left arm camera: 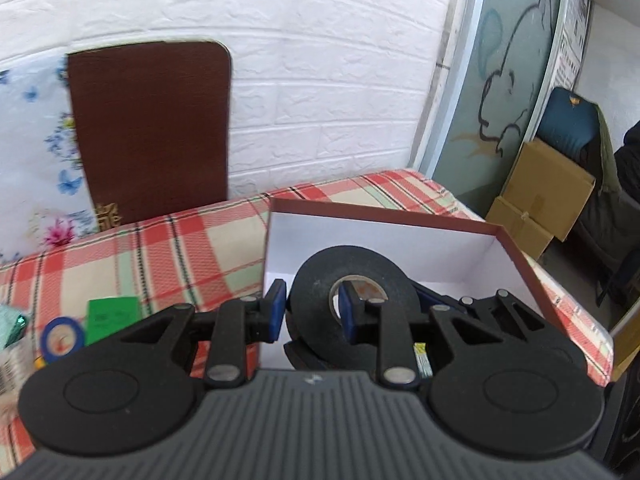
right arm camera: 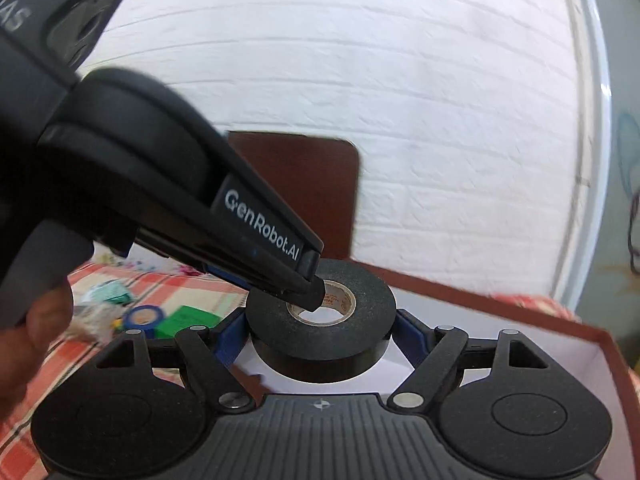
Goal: Organize objects
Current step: 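Lower the black tape roll into the brown box and release it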
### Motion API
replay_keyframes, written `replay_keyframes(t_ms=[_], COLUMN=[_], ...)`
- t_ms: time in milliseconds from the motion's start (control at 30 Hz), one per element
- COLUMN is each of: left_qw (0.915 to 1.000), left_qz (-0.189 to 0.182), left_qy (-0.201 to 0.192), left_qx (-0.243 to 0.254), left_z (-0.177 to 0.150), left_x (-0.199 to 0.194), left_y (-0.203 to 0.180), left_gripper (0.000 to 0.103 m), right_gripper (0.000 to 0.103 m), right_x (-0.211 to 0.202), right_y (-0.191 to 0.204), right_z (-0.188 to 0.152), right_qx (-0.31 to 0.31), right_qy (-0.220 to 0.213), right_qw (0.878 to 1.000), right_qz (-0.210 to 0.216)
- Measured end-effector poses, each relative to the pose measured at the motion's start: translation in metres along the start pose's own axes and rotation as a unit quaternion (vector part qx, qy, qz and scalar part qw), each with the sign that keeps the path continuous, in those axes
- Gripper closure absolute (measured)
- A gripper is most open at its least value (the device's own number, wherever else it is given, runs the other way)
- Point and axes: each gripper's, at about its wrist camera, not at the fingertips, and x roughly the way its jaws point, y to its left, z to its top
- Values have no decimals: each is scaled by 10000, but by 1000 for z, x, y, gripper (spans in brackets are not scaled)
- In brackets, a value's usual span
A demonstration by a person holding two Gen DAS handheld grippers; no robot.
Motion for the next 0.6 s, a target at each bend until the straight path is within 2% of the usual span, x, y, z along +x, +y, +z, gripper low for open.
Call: replay_keyframes(t_ms=[333, 600], left_qw=[9996, 9997], left_qz=[174, 166], left_qy=[199, 82], left_qx=[-88, -130], left_z=[9, 8], left_x=[43, 36], left_y=[3, 5], left_gripper=[73, 73], right_gripper=[27, 27], right_x=[48, 42], right_y=[-13, -4], right_z=[-3, -7], right_qx=[183, 10], right_qy=[309, 189], right_qw=[9992, 9996], right_qz=[-146, -218])
